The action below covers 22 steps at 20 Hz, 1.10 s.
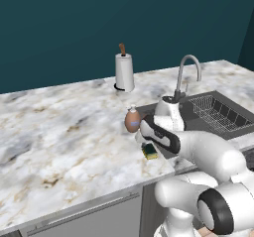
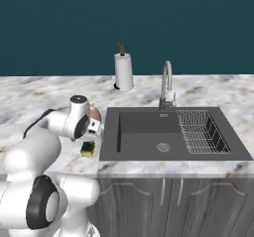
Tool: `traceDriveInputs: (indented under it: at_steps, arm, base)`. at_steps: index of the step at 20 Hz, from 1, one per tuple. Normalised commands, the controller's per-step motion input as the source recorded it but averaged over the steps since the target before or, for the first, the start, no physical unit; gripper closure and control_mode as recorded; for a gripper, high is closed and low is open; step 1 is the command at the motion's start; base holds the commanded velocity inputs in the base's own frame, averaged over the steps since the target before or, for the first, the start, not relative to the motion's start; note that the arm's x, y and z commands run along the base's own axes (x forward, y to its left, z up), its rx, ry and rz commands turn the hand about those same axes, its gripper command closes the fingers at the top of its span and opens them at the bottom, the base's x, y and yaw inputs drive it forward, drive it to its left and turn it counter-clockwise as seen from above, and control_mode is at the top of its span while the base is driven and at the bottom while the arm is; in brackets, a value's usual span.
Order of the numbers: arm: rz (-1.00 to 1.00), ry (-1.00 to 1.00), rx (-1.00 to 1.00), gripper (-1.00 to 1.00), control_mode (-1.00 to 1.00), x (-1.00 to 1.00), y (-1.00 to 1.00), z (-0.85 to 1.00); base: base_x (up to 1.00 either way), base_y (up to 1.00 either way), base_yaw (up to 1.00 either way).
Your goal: Locate and retrieve the soap dispenser and sponge from the cabinet. Place them next to the sink.
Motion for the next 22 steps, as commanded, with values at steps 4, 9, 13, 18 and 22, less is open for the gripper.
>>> traceDriveInputs:
  at_steps: [4, 9, 13, 18, 22]
  arm:
    - [0.03, 0.05, -0.03, -1.0, -1.0, -0.52, 0.01, 0.58]
    - [0.02, 0.0, -0.08, -1.0, -1.0, -0.65, 0.0, 0.29]
    - [0.03, -0.05, -0.06, -1.0, -1.0, -0.65, -0.01, 0.53]
    - [-0.03, -0.01, -0.03, -1.0, -1.0, -0.46, -0.11, 0.35]
    - [-0.06, -0.02, 0.0, -1.0, -1.0, -0.49, -0.13, 0.26]
  base:
    - [0.0, 0.0, 0.0]
    - [0.0, 0.0, 0.0]
    - [0.0, 0.0, 0.0]
    - [0.0, 0.0, 0.0]
    - [0.0, 0.0, 0.0]
